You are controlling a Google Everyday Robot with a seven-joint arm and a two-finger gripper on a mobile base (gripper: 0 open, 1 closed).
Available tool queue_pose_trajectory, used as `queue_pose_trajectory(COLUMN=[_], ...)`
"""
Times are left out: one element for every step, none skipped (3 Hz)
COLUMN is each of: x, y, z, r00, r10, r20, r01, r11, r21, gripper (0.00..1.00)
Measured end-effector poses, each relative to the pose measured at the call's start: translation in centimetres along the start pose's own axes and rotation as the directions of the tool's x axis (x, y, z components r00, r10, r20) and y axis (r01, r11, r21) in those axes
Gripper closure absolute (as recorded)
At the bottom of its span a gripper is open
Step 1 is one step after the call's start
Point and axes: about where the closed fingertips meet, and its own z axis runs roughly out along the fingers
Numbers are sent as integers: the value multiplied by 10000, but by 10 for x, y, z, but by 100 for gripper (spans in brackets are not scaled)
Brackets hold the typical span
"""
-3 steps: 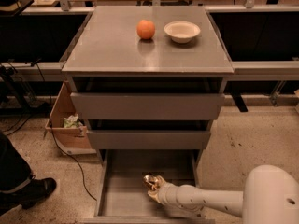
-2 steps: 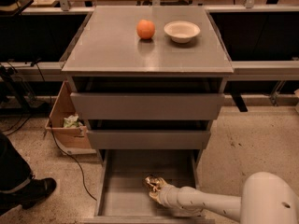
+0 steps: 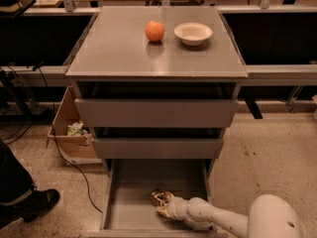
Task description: Place orange can into bottom drawer
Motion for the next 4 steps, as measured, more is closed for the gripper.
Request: queue_pose_trajectory(x=[0, -9, -25, -30], y=[1, 4, 17, 24], z=[11, 10, -13, -47], r00=[9999, 9994, 9934, 9830], r10=[31, -17, 94, 369], r20=[115, 338, 1146, 1800], r01=[-27, 31, -28, -269], r11=[9996, 9992, 9983, 9980], r21=[-282, -405, -581, -574], gripper=[29, 6, 0, 0])
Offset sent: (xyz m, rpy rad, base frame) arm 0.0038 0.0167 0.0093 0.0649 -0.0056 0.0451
